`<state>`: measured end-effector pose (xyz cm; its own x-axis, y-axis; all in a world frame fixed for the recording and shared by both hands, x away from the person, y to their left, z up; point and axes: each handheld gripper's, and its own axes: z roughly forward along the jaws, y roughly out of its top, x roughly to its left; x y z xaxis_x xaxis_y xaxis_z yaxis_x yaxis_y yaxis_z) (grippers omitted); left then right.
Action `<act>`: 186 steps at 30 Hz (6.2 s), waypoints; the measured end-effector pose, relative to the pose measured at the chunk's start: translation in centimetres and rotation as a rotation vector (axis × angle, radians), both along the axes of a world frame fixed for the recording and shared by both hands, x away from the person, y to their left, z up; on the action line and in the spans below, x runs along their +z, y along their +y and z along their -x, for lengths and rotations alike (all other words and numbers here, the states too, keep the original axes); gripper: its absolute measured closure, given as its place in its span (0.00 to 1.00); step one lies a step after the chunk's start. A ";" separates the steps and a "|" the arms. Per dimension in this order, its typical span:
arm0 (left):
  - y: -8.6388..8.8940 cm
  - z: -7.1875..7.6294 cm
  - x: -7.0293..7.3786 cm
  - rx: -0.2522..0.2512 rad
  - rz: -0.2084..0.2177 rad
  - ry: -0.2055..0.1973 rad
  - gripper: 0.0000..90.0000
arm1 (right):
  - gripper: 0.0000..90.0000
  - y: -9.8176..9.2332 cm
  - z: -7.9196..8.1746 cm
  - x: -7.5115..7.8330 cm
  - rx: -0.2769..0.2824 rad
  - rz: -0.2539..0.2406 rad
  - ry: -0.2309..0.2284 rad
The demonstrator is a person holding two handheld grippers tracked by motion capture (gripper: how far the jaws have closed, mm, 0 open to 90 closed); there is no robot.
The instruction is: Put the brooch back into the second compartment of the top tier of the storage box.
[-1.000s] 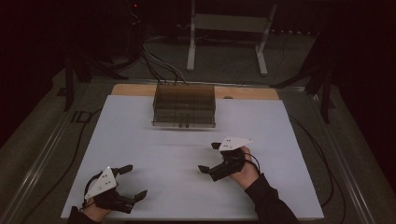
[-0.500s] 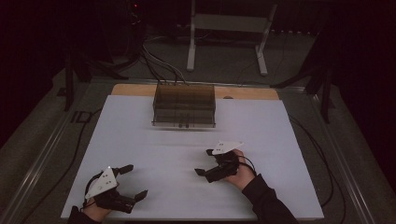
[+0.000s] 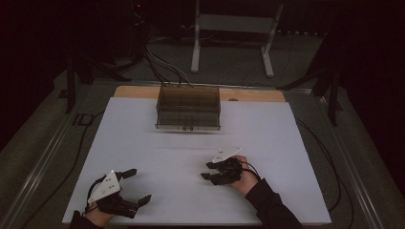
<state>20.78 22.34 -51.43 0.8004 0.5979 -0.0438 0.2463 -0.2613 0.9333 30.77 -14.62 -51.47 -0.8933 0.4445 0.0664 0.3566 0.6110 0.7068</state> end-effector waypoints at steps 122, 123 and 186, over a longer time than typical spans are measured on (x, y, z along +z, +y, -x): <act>0.3 0.1 0.2 -0.007 0.033 -0.012 0.01 | 0.95 1.5 -0.8 8.8 0.061 0.035 -0.053; 0.3 0.1 0.2 -0.008 0.031 -0.013 0.01 | 0.95 1.6 -0.9 9.0 0.060 0.033 -0.056; 0.4 0.2 0.3 -0.006 0.037 -0.021 0.01 | 0.95 3.4 -5.9 13.6 -0.086 0.000 -0.119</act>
<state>20.58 22.77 -51.15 0.8050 0.5912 -0.0489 0.2248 -0.2277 0.9474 36.68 -11.20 -37.85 -0.8534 0.5200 -0.0375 0.3217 0.5818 0.7470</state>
